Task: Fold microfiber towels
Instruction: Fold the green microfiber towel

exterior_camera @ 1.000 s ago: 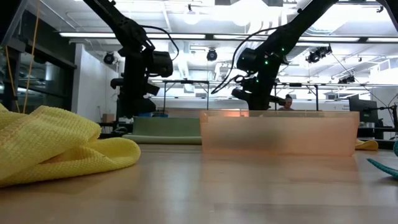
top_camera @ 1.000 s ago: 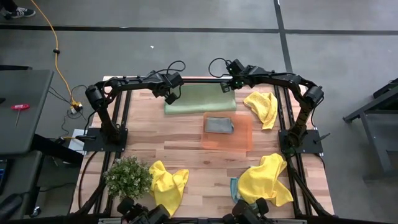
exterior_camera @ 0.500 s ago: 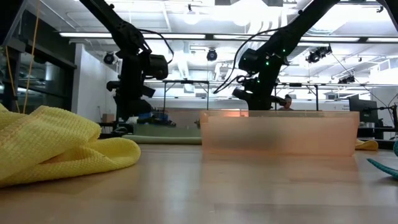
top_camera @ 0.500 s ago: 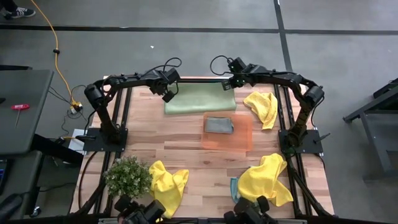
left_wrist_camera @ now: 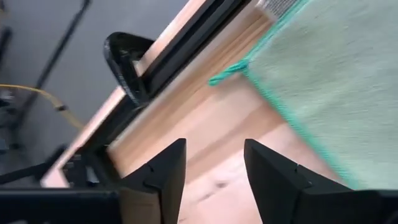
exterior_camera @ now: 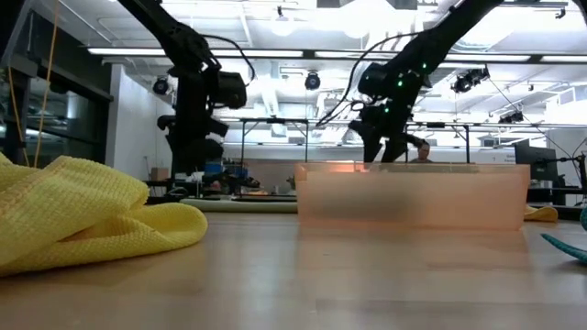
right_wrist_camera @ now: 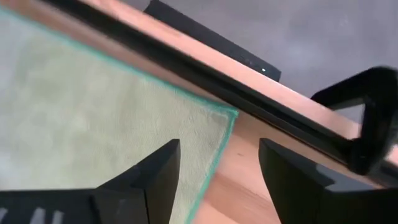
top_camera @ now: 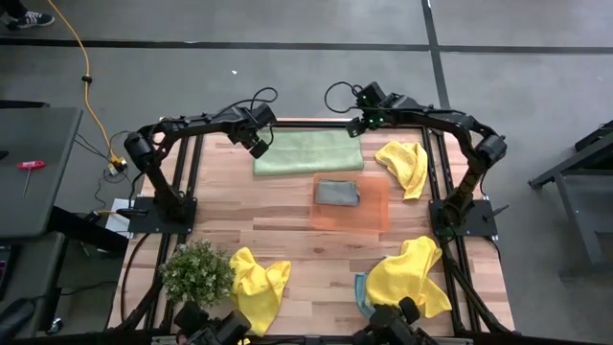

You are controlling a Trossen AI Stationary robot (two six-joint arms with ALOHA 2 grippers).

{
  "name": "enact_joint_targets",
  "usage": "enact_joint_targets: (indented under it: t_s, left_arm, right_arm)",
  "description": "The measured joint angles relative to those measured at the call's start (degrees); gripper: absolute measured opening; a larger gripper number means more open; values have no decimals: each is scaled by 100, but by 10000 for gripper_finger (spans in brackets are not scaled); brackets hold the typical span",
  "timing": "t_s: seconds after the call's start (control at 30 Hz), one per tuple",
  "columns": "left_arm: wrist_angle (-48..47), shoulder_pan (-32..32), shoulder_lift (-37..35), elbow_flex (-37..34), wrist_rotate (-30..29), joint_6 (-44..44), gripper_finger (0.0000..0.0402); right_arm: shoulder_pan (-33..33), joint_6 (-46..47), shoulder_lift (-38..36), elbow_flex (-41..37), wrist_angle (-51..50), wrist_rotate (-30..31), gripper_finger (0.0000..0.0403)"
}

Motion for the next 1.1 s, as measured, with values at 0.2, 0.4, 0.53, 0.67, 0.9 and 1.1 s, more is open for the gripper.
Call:
enact_joint_targets:
  t_s: [0.2,0.4,0.53,0.67,0.9,1.1]
  left_arm:
    - [255,-92,-549,0,860,-177,158]
    - [1288,-332,-1200,-195,1526,-144,159]
    - [2532,-510,-1728,-763,2091,-193,159]
    - [3522,-732,-2173,-1376,2664,-393,159]
    - [4363,-1118,-2488,-1934,2866,-590,159]
    - [4312,-1280,-2470,-1937,2884,-586,159]
  right_arm:
    - [2,-579,-628,-455,-36,-35,211]
    - [2,-388,-1476,-1711,743,-287,211]
    - [2,27,-2096,-2529,1418,-626,211]
    - [4,443,-2635,-3049,2027,-803,211]
    - [4,612,-3017,-3211,2669,-1112,211]
    - [42,626,-3011,-3211,2901,-1371,211]
